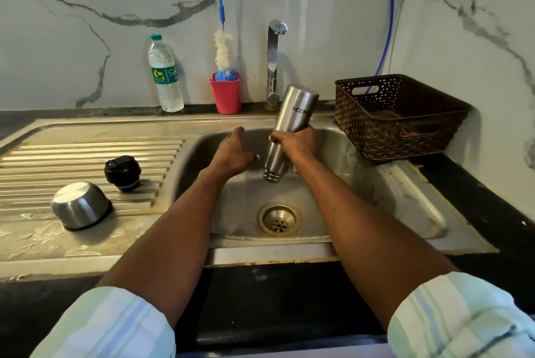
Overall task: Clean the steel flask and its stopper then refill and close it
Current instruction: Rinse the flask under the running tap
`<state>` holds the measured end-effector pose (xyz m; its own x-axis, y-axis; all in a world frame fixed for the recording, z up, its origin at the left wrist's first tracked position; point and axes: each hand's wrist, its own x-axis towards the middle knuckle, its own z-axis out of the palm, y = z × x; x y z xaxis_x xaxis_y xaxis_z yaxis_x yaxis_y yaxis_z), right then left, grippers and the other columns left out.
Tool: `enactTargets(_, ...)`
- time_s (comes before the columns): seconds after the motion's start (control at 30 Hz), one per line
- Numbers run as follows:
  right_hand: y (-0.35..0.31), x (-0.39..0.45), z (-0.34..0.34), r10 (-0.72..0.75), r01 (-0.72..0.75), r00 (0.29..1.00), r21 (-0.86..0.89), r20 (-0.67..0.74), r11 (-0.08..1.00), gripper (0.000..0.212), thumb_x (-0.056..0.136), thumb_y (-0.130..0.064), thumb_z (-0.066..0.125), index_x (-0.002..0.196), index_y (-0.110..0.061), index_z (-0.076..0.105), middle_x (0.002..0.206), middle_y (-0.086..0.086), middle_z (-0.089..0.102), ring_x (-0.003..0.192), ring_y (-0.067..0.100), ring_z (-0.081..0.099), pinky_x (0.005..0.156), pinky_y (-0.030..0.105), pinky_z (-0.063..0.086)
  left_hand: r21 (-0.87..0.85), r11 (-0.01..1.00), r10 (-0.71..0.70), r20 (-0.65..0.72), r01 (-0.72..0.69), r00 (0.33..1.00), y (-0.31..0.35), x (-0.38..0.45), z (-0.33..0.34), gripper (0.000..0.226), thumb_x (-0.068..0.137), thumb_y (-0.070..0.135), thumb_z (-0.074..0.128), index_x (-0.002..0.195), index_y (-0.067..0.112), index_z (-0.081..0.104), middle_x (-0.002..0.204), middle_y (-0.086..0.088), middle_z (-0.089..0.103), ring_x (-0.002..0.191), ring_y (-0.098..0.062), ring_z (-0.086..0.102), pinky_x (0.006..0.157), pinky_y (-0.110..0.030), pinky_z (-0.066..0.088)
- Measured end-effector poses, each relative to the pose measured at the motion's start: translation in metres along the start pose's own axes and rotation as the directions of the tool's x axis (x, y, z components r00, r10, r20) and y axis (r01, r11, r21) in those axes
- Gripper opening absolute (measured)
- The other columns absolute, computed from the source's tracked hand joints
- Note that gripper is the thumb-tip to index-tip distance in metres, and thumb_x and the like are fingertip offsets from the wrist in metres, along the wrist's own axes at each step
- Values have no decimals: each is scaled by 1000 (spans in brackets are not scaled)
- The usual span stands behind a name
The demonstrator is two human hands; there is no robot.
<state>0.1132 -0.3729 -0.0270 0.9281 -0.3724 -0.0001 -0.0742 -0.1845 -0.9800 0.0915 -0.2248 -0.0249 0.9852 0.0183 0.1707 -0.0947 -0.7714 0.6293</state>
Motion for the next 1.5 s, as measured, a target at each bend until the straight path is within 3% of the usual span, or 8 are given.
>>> enactTargets(0.3, -1, -1, 6, -223, 207, 974, -263, -33, 942, 77, 56, -33, 86, 123, -14, 52, 114, 3, 61, 100, 22, 62, 85, 39, 55, 5, 1000, 7, -18, -7, 1000, 1, -1, -1, 68, 85, 17, 76, 142, 8, 40, 138, -15, 54, 126, -29, 51, 102, -35, 42)
enactTargets(0.47, -9, -1, 1, -307, 296, 939, -94, -157, 951, 77, 59, -31, 85, 124, -13, 48, 109, 0, 60, 91, 15, 58, 79, 33, 52, 13, 1000, -7, -19, 8, 1000, 1, 0, -2, 70, 84, 18, 77, 142, 9, 40, 138, -14, 54, 127, -30, 51, 104, -38, 41)
enactTargets(0.6, 7, 1, 1, -142, 135, 990, -254, -7, 958, 70, 63, -30, 86, 122, -15, 51, 109, 1, 63, 95, 18, 62, 82, 35, 55, 4, 1000, -2, -14, 2, 1000, 1, -1, 0, 69, 84, 17, 77, 142, 9, 40, 137, -14, 55, 125, -30, 52, 102, -37, 42)
enactTargets(0.77, -9, 1, 1, -272, 259, 953, -111, -131, 960, 78, 58, -31, 86, 123, -16, 46, 113, 2, 62, 96, 19, 61, 81, 37, 54, 8, 1000, -19, -19, 19, 1000, -1, 3, 0, 70, 84, 19, 77, 143, 10, 39, 138, -14, 54, 126, -30, 51, 105, -40, 42)
enactTargets(0.9, 4, -2, 2, -124, 115, 992, -236, -25, 965, 76, 62, -31, 87, 126, -16, 49, 116, 4, 63, 103, 23, 62, 85, 40, 54, -6, 1000, -11, -18, 11, 1000, -1, 2, 2, 71, 84, 18, 76, 143, 10, 38, 139, -14, 54, 127, -30, 51, 106, -39, 42)
enactTargets(1.13, -6, -4, -1, -177, 174, 984, -148, -5, 974, 75, 64, -28, 86, 127, -15, 47, 116, 3, 63, 96, 19, 60, 80, 34, 52, 13, 1000, -3, -43, 3, 999, -6, 6, 2, 70, 85, 18, 75, 143, 8, 38, 139, -15, 53, 127, -31, 51, 104, -39, 42)
enactTargets(1.3, -14, -9, 3, -260, 253, 965, -127, -43, 959, 78, 62, -35, 85, 128, -16, 47, 116, 3, 64, 99, 20, 62, 84, 39, 54, 15, 1000, -24, -171, 27, 985, -10, 7, -3, 65, 86, 22, 71, 144, 11, 43, 141, -13, 55, 130, -29, 50, 109, -41, 41)
enactTargets(1.5, -16, -26, -1, -200, 204, 979, -168, 39, 964, 70, 60, -37, 83, 121, -17, 55, 111, 4, 68, 97, 24, 66, 83, 38, 55, -63, 998, -21, -395, -4, 919, -6, -7, -32, 32, 86, 11, 59, 116, 6, 67, 115, -11, 70, 109, -29, 61, 94, -33, 44)
